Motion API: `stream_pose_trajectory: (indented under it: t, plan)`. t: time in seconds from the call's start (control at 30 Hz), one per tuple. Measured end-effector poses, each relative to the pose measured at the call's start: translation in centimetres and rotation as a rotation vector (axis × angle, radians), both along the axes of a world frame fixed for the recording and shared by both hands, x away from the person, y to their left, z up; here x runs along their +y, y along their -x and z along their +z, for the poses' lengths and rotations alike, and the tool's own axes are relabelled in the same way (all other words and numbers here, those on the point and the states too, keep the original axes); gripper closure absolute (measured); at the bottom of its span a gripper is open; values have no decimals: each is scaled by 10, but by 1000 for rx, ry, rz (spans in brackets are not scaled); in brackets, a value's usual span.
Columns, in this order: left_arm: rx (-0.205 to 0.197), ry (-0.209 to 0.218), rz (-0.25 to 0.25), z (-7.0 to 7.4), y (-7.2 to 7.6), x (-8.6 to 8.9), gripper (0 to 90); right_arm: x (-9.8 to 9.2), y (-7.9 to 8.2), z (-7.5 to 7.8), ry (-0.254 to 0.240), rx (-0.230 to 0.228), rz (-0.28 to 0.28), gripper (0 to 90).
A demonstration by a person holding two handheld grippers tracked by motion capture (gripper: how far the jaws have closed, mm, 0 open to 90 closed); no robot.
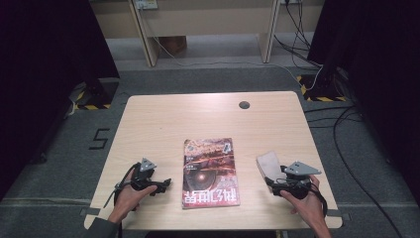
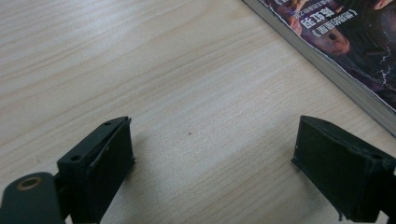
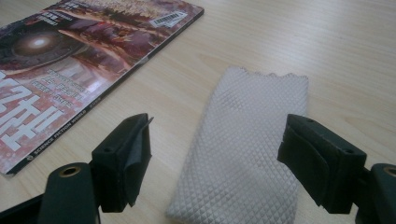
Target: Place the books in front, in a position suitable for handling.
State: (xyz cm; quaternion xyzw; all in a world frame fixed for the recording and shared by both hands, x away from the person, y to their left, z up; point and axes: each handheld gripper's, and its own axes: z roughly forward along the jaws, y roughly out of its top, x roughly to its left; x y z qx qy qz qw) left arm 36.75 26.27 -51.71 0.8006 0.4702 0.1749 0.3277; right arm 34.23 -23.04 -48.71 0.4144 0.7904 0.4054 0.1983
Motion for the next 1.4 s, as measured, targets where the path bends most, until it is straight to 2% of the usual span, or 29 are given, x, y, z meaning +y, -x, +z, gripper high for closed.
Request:
stream_pose_trajectory:
  t: [0.23, 0.3, 0.4, 0.47, 0.73, 0.97, 1.27, 1.4]
  plan:
    - [2, 1, -7, 0, 0, 0, 108, 5, 1, 0, 15, 3, 15, 245]
    - [4, 0, -15, 2, 0, 1, 163, 8, 2, 2, 17, -4, 25, 245]
    - [0, 13, 0, 3, -1, 6, 150, 13, 4, 4, 22, -12, 39, 245]
    - [-3, 22, 10, 4, -1, 8, 149, 17, 6, 6, 18, -11, 55, 245]
    - [-38, 43, -8, 12, 4, 3, 147, 40, 12, 10, 14, -22, 132, 245]
    - [-51, 55, -12, 16, 10, 1, 147, 60, 16, 5, 38, -7, 193, 244]
    - [-59, 59, -32, 18, 14, -12, 147, 84, 20, -5, 85, 3, 275, 236]
    - [-60, 50, -55, 18, 12, -26, 147, 94, 21, -8, 104, 7, 306, 236]
